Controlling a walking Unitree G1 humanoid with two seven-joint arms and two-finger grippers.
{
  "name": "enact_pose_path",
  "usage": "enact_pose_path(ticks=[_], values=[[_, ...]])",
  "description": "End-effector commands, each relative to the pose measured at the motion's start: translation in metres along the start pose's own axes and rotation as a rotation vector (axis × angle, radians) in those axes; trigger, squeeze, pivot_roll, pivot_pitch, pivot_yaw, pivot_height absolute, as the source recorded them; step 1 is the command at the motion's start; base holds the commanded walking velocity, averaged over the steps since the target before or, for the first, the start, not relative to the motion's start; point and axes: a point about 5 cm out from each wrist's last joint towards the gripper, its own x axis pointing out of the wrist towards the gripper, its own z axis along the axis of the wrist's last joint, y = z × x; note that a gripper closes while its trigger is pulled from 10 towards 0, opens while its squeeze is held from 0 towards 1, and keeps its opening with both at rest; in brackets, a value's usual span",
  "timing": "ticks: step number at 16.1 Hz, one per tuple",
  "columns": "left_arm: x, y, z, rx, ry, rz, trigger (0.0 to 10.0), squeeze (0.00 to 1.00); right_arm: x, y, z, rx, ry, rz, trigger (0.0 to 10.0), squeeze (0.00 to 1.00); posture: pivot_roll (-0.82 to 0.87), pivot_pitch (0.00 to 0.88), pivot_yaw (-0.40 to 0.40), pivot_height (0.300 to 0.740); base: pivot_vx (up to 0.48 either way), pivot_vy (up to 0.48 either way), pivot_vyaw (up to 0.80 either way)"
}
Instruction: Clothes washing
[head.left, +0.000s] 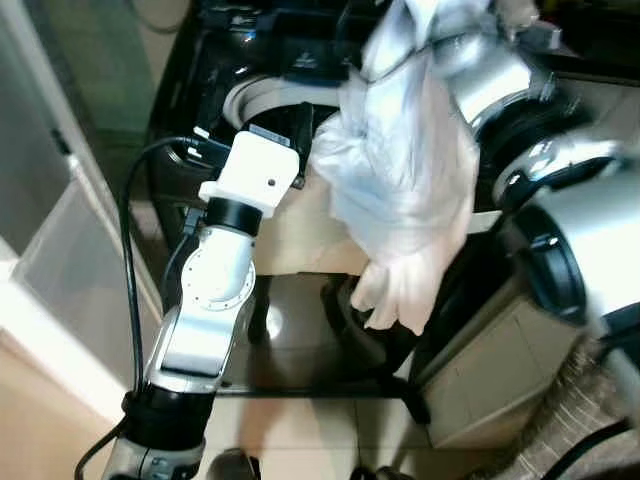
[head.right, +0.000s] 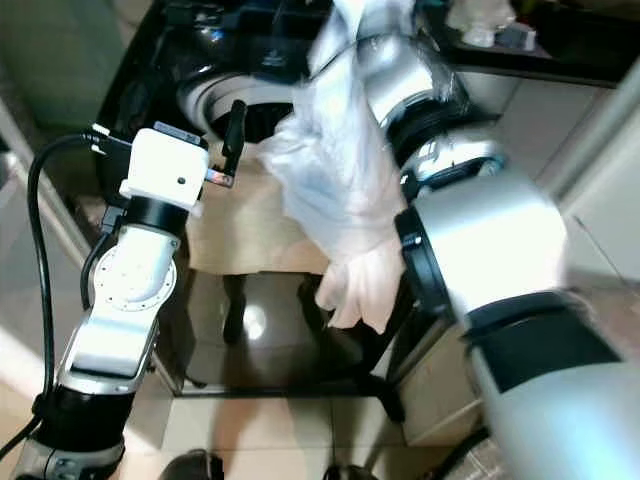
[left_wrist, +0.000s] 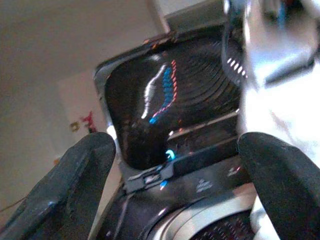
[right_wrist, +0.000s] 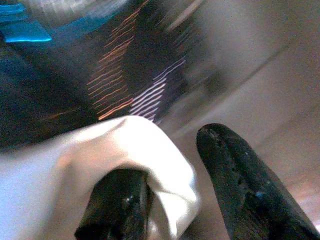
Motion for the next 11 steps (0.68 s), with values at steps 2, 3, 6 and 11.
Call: enact_pose_path(ticks=[2,3,6,11], values=[[-0.002,0.003,0.005,0.017,-0.007,0.019,10.0,0.0,-0.001,0.004,0.012,-0.339,-0.151,0.008,10.0,0.0,0.22,0.0,-0.136,0.74,0.0,0.0,0.0],[-0.002,0.003,0.005,0.018,-0.005,0.021,10.0,0.0,-0.003,0.01,0.011,-0.387,-0.162,0.035,10.0,0.0,0.22,0.0,-0.136,0.74,0.0,0.0,0.0],[-0.004,0.002,0.003,0.025,0.011,0.008,10.0,0.0,-0.043,0.077,-0.052,0.235,0.306,0.379,10.0,0.0,0.22,0.014,-0.136,0.74,0.0,0.0,0.0],[-0.009,-0.005,0.003,0.011,0.033,-0.041,10.0,0.0,-0.11,0.143,-0.094,0.86,0.836,0.53,10.0,0.0,0.21,0.052,-0.115,0.74,0.0,0.0,0.0]])
